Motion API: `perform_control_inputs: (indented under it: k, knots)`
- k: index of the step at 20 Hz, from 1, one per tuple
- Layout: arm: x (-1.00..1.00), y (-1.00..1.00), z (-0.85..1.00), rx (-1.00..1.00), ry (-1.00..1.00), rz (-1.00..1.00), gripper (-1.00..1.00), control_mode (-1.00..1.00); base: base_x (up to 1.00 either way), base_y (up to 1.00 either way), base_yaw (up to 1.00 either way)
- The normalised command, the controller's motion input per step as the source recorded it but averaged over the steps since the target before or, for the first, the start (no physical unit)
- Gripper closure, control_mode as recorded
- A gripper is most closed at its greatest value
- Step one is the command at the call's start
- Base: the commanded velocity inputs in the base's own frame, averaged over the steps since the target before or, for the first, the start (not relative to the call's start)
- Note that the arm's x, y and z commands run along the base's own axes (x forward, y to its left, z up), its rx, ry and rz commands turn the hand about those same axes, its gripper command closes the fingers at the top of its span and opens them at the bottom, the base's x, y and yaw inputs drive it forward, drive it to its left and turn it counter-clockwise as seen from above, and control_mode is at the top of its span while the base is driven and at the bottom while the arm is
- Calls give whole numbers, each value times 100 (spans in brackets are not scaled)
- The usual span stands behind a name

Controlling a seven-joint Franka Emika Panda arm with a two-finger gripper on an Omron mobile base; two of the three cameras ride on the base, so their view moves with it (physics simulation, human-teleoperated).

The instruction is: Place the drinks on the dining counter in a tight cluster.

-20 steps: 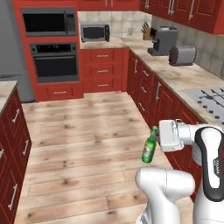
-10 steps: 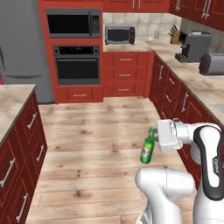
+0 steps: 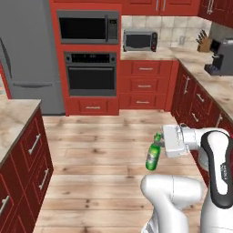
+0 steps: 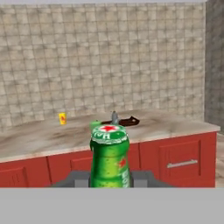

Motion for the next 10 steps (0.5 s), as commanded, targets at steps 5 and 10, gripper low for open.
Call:
perform_control_inputs:
  k: [5, 10]
  knots:
    - [0, 0, 0, 0, 0, 0, 100, 100, 82, 5, 34]
    - [0, 0, 0, 0, 0, 0, 100, 100, 63, 0, 56]
